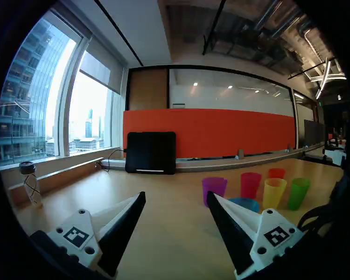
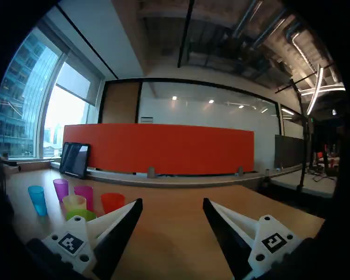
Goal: Pour water
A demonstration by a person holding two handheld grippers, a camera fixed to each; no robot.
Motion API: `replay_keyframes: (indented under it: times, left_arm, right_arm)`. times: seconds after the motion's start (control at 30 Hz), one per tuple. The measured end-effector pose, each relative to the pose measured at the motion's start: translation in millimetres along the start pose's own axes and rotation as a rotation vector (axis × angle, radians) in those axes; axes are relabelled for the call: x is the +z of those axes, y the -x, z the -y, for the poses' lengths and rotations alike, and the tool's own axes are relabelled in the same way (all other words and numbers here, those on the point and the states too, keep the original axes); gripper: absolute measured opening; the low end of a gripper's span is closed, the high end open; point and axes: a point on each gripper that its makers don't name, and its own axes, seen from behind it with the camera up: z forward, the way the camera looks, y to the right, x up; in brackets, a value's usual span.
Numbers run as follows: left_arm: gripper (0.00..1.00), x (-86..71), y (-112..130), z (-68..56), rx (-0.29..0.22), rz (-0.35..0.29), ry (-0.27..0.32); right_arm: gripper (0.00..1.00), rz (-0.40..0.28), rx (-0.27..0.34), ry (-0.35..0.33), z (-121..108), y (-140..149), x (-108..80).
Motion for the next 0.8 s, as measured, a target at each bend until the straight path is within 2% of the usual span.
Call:
replay_keyframes:
  times: [0.27,0.8]
  left_arm:
    - [0.97,0.0,-0.2,0.0,0.000,0.000,0.000]
    - [0.97,0.3,-0.1,0.6,0.000,0.000,0.000]
  right_arm:
    - [1.00,0.022,0.042,-0.017,0.0,10.9,0.6]
    - [1.00,0.051,0.035,-0.023,1.9,20.9,2.4]
